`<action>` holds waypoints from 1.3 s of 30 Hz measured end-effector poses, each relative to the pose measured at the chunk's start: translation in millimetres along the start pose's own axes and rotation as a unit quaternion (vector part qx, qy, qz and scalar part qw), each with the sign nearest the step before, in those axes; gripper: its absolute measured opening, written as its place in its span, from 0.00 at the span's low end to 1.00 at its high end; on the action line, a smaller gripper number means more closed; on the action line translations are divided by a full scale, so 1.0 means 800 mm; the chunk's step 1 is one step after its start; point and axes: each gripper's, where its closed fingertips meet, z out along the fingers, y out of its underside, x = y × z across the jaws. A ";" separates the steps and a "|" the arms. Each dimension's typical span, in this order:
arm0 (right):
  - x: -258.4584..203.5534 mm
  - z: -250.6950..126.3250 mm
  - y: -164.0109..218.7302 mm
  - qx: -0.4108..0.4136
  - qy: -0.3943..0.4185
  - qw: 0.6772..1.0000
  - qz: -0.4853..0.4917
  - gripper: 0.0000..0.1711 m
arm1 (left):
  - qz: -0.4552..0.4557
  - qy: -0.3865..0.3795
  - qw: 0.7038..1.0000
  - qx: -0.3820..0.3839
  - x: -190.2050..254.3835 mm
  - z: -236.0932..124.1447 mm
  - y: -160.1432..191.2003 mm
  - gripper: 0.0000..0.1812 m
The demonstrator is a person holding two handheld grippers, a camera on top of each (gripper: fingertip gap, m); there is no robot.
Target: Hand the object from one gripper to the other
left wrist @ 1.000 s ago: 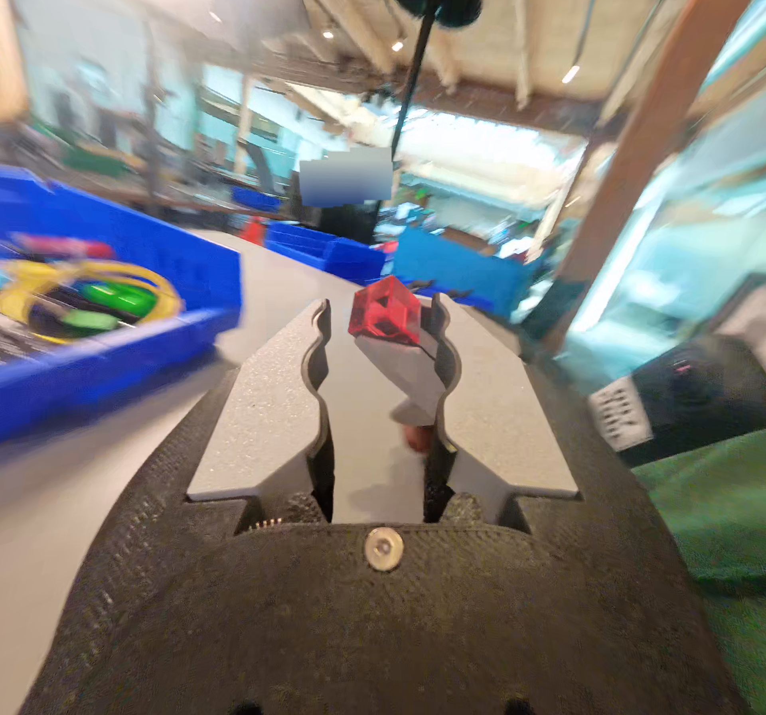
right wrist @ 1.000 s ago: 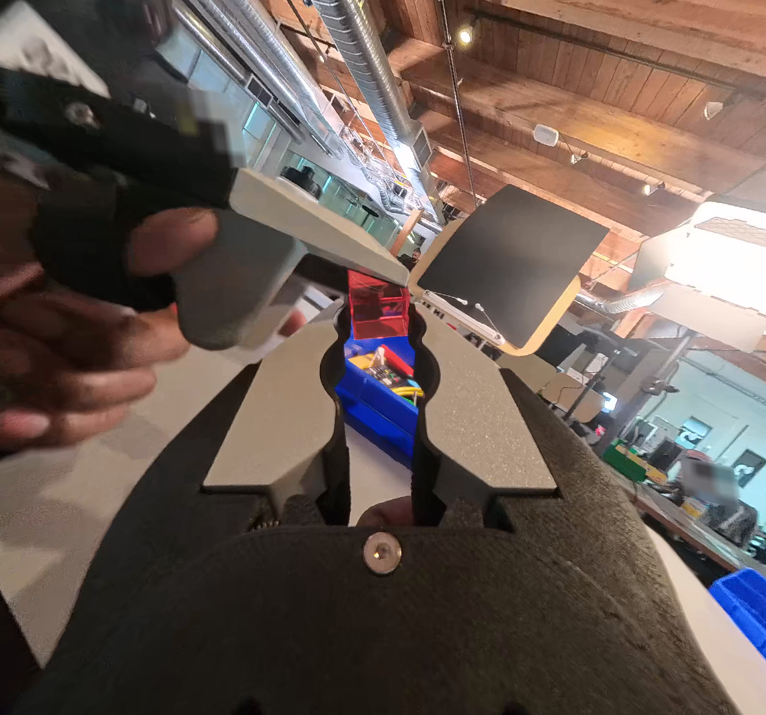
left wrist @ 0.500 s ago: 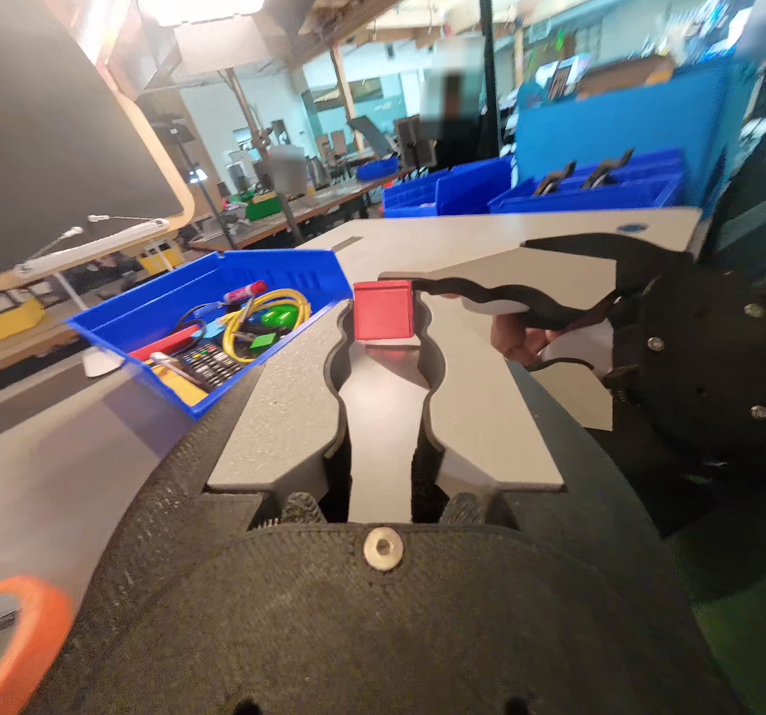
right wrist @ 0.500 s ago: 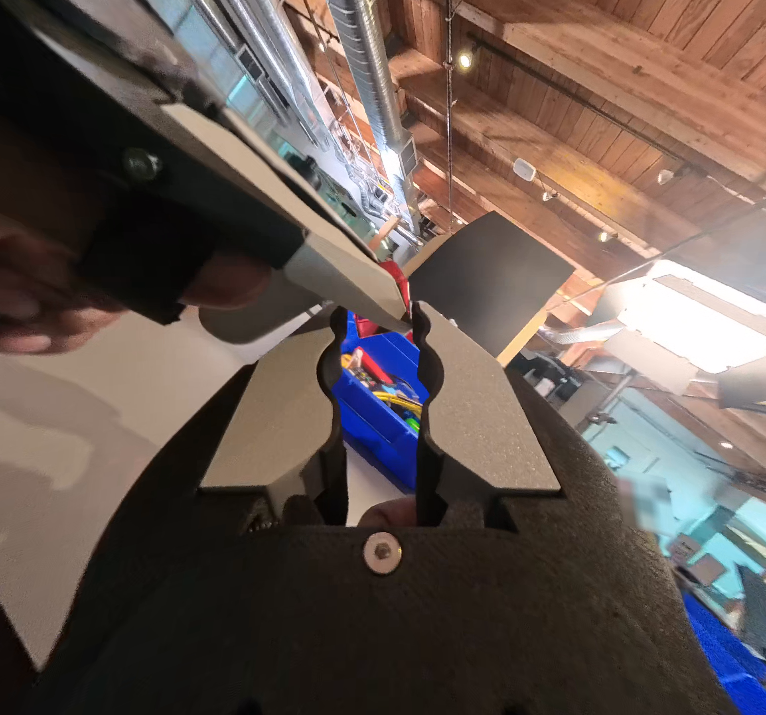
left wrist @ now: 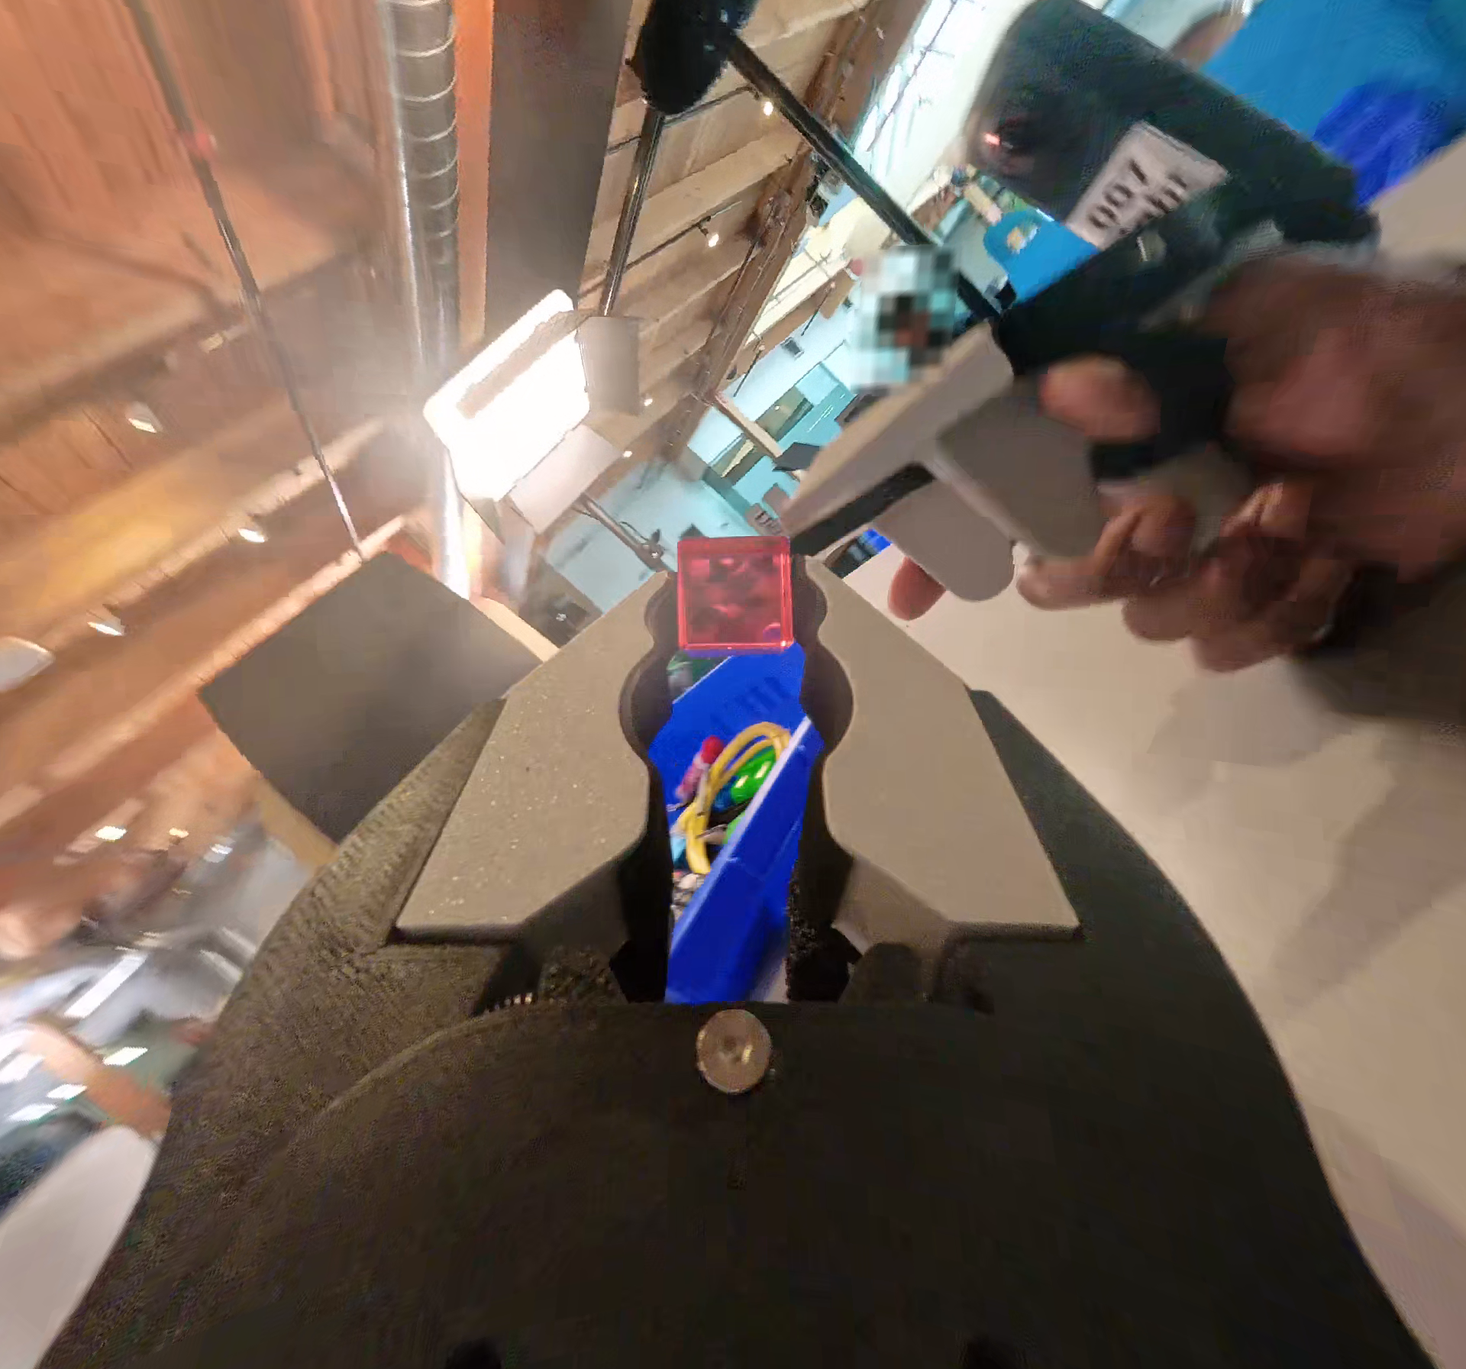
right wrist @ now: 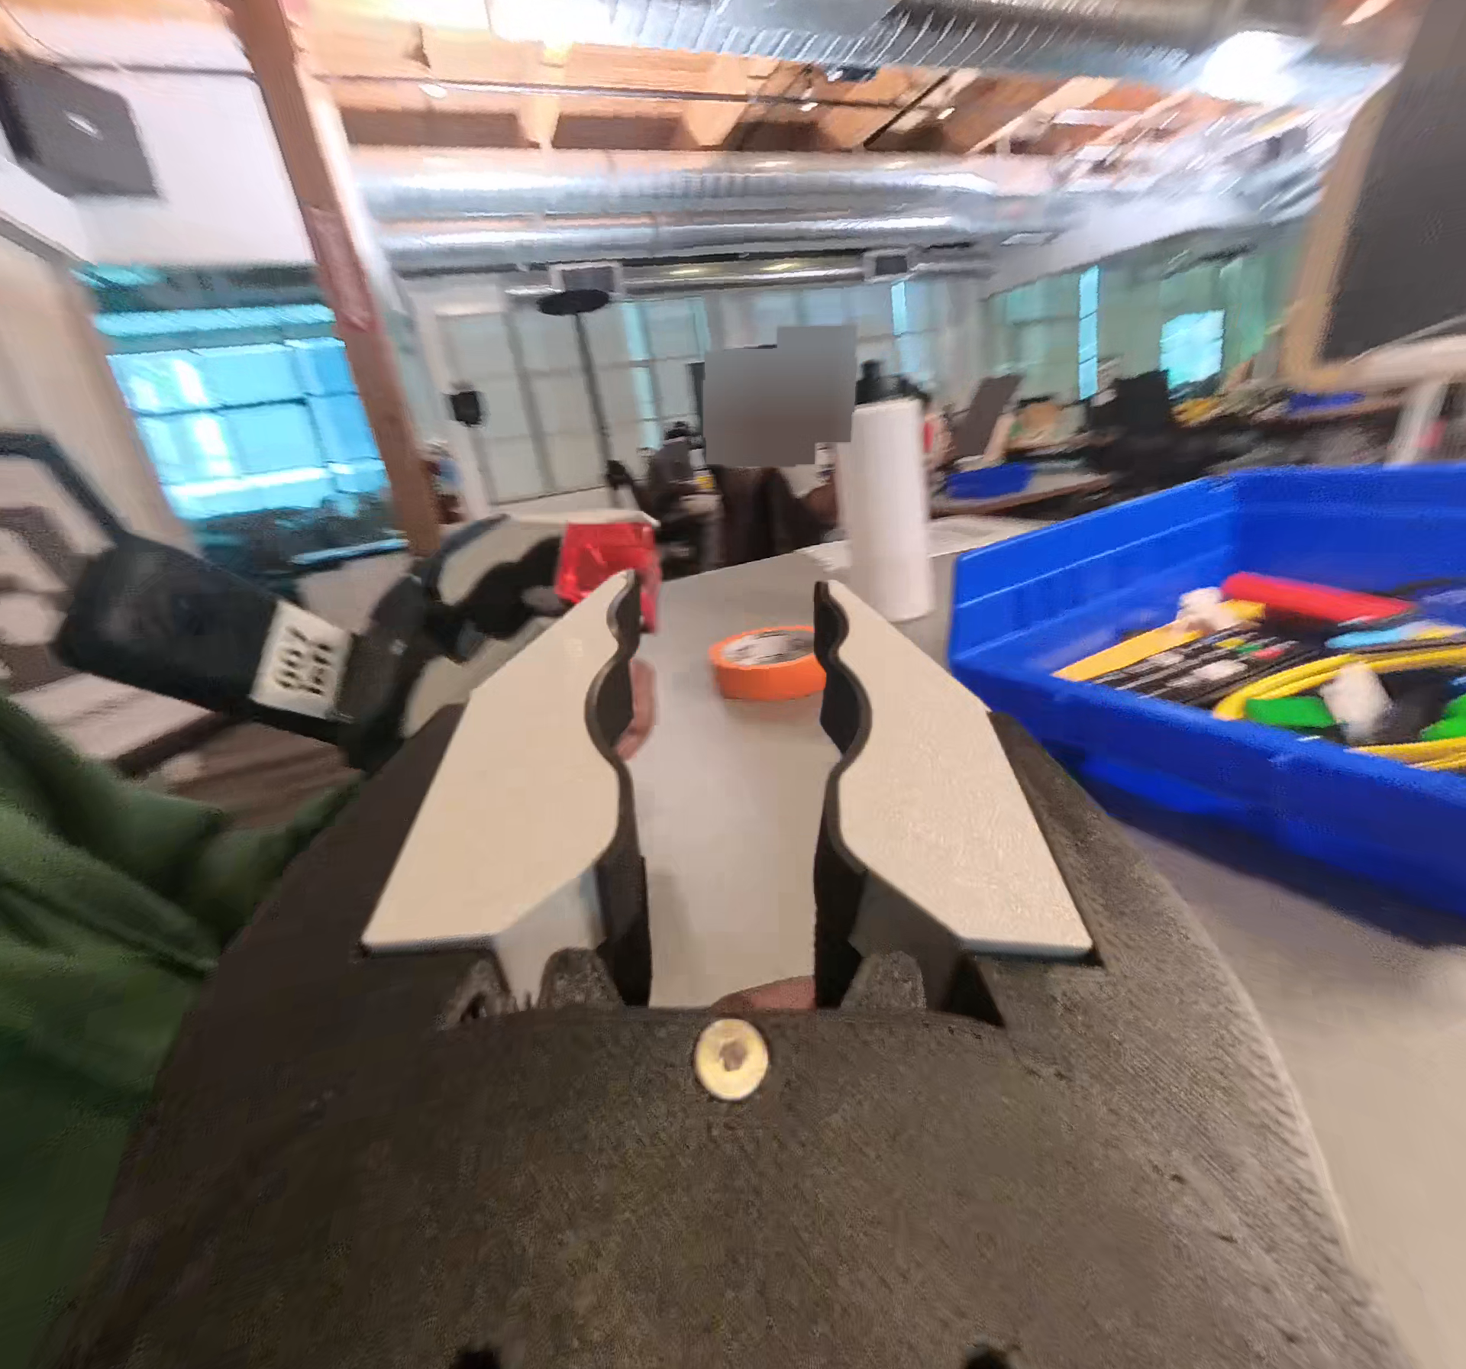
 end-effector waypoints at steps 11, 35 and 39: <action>-0.012 0.013 0.028 -0.076 -0.015 0.997 0.009 0.29 | 0.161 -0.017 0.986 -0.032 0.024 0.009 0.020 0.15; 0.016 0.016 0.036 -0.113 0.244 0.776 -0.571 0.16 | -0.489 0.171 0.855 -0.022 0.005 0.000 0.039 0.24; 0.001 0.020 0.037 -0.096 0.231 0.748 -0.615 0.16 | -0.473 0.194 0.859 -0.038 0.020 0.001 0.035 0.24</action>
